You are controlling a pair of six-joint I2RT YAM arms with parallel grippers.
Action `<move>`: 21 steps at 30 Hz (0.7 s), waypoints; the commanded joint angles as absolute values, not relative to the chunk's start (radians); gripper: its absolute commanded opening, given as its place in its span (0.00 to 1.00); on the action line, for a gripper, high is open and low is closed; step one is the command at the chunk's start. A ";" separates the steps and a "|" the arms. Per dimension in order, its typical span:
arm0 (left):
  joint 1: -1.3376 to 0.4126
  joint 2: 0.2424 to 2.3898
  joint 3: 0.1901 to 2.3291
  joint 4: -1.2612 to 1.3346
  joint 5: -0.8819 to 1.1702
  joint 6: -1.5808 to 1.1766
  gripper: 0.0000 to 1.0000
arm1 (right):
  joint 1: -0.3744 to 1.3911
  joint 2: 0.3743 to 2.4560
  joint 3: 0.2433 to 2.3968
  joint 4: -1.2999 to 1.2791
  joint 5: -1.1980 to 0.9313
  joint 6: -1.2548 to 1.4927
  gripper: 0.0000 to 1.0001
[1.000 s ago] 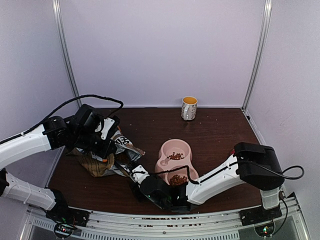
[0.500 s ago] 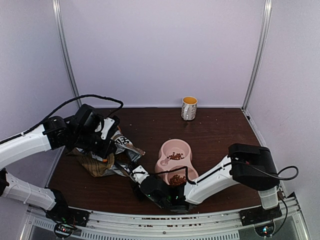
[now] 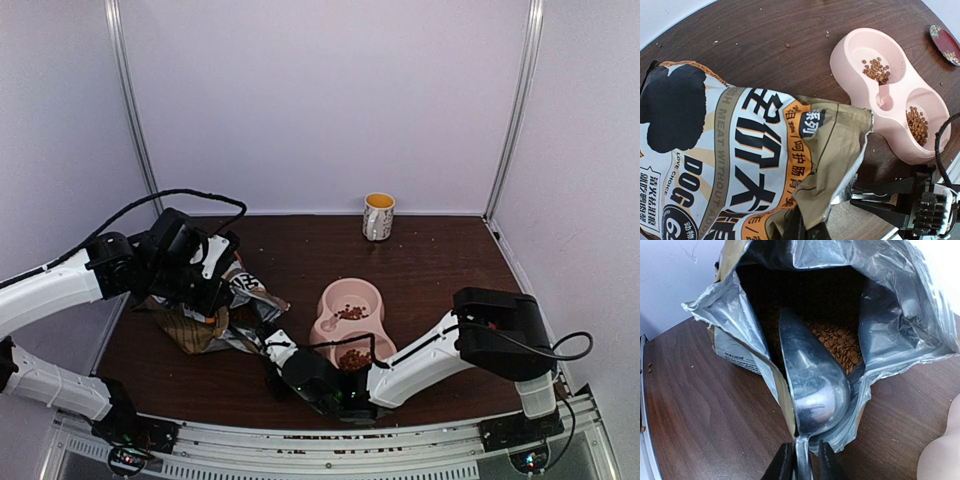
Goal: Serve the pet food
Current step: Collect the pet food from the pet food bag.
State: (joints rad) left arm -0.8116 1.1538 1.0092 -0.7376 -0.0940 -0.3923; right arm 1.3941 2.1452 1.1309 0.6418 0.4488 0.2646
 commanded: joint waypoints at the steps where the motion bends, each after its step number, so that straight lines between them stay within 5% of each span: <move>1: -0.802 1.159 1.001 -0.729 -0.167 -0.404 0.00 | 1.387 2.163 1.147 0.660 0.434 0.259 0.13; 6: -0.802 1.153 0.997 -0.728 -0.167 -0.407 0.00 | 1.387 2.140 1.144 0.630 0.451 0.277 0.00; 21: -0.802 1.157 1.009 -0.729 -0.153 -0.386 0.00 | 1.387 1.886 1.188 0.219 0.403 0.419 0.00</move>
State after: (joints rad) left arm -0.8116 1.1538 1.0080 -0.7341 -0.0944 -0.3920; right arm 1.3941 1.9572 1.1332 0.3958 0.4152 0.3511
